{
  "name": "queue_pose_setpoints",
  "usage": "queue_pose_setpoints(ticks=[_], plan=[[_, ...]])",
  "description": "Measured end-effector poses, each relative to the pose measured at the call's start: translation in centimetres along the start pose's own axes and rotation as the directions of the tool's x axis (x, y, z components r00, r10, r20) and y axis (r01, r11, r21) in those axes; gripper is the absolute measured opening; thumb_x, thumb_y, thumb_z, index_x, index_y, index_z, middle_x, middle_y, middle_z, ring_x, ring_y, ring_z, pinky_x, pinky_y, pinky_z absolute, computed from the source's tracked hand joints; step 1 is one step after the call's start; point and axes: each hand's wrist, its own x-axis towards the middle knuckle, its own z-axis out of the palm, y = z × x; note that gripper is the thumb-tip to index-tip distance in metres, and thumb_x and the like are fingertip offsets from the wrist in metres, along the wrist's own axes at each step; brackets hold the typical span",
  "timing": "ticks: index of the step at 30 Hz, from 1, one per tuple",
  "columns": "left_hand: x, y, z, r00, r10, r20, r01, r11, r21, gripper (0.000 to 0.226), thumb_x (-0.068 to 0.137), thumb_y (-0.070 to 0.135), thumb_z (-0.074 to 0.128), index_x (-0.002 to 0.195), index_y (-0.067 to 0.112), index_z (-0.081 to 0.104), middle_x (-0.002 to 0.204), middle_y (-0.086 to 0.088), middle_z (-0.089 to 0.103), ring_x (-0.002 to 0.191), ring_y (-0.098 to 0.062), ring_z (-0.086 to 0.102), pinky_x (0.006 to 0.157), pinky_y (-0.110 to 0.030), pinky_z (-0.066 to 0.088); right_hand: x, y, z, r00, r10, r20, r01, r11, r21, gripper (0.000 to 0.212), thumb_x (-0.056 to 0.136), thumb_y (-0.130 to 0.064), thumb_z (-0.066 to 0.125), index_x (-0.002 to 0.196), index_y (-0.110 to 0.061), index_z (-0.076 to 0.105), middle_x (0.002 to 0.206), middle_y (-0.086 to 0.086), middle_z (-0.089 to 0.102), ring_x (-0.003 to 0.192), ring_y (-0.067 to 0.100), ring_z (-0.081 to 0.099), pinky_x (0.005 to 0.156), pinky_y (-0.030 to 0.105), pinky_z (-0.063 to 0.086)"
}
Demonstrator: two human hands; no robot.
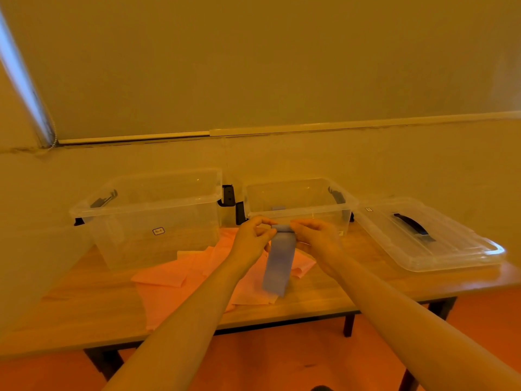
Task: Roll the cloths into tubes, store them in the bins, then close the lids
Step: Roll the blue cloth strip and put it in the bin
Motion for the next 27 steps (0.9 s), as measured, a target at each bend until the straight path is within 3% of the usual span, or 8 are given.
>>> queue_pose_setpoints(ticks=[7,13,16,19,23,27], plan=[[-0.5,0.3,-0.1,0.995,-0.092,0.039,0.093,0.995,-0.039,0.017,0.096,0.024,0.056,0.110,0.015,0.059,0.073,0.000,0.059,0.046,-0.005,0.051,0.041,-0.011,0.035,0.1,0.4,0.0,1.000,-0.009,0.019,0.008,0.999,0.050,0.021,0.086,0.005,0.064,0.107,0.003,0.064,0.087,0.008,0.067,0.080,0.015,0.065,0.064,0.020,0.057],[-0.1,0.0,-0.2,0.999,-0.044,0.009,0.045,0.999,-0.012,0.016,0.094,0.011,0.057,0.108,0.005,0.062,0.063,-0.005,0.056,0.042,0.002,0.047,0.044,-0.010,0.037,0.4,1.1,0.0,0.999,0.043,0.021,-0.045,0.994,0.095,0.023,0.087,-0.001,0.065,0.109,-0.005,0.063,0.099,0.012,0.068,0.088,0.020,0.067,0.066,0.025,0.058],[0.0,0.0,-0.3,1.000,-0.015,0.005,0.014,1.000,0.004,0.018,0.094,0.007,0.057,0.110,0.006,0.064,0.069,-0.004,0.058,0.048,0.000,0.048,0.047,-0.012,0.040,0.4,1.4,0.0,0.998,0.058,0.000,-0.058,0.998,0.031,0.019,0.090,-0.012,0.065,0.107,-0.005,0.067,0.101,0.014,0.070,0.092,0.025,0.068,0.070,0.029,0.057],[-0.1,-0.1,-0.2,1.000,-0.007,-0.002,0.007,1.000,-0.003,0.022,0.093,0.008,0.058,0.115,0.006,0.063,0.075,-0.002,0.061,0.053,-0.003,0.051,0.048,-0.011,0.041,0.6,1.4,0.3,0.999,0.046,-0.011,-0.045,0.998,0.044,0.020,0.090,-0.007,0.064,0.108,-0.002,0.065,0.097,0.012,0.069,0.089,0.023,0.068,0.073,0.030,0.058],[-0.4,-0.3,0.2,0.997,-0.053,-0.058,0.049,0.996,-0.068,0.032,0.094,0.011,0.057,0.126,0.008,0.055,0.090,-0.010,0.064,0.048,0.001,0.057,0.043,-0.009,0.039,0.6,1.5,0.5,1.000,0.013,-0.011,-0.011,0.994,0.110,0.012,0.089,-0.002,0.063,0.101,-0.004,0.064,0.095,0.013,0.067,0.084,0.022,0.066,0.065,0.023,0.058],[-0.9,-0.3,1.0,0.994,-0.105,0.012,0.105,0.992,-0.075,0.038,0.098,0.001,0.042,0.136,0.007,0.044,0.114,-0.014,0.060,0.068,-0.010,0.056,0.043,-0.007,0.036,0.9,2.0,0.5,0.999,-0.009,-0.040,0.014,0.990,0.139,0.009,0.087,0.000,0.065,0.094,-0.005,0.066,0.093,0.014,0.067,0.084,0.023,0.066,0.063,0.023,0.058]])
